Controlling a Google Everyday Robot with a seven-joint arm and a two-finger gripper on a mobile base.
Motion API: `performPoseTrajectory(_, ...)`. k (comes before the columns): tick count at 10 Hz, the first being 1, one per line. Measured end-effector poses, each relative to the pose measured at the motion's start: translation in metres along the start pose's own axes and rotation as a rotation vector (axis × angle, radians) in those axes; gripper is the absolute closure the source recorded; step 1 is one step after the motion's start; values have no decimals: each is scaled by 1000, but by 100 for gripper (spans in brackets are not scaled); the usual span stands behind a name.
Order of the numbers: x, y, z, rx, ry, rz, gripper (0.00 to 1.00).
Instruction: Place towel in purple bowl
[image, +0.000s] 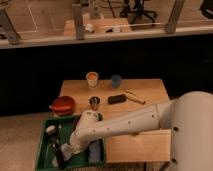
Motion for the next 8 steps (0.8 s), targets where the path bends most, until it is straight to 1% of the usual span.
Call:
performPoseTrajectory(1,-1,-1,0,-7,1,7,100)
performPoseTrajectory(2,-1,-1,0,-12,2,15,100)
performPoseTrajectory(3,-2,-1,-2,-7,-9,30,100)
performPoseTrajectory(4,-1,1,-8,6,-24,42,100)
performPoseTrajectory(6,7,9,-38,56,-58,71,100)
performPoseTrajectory(8,18,17,-69,120,-83,94,100)
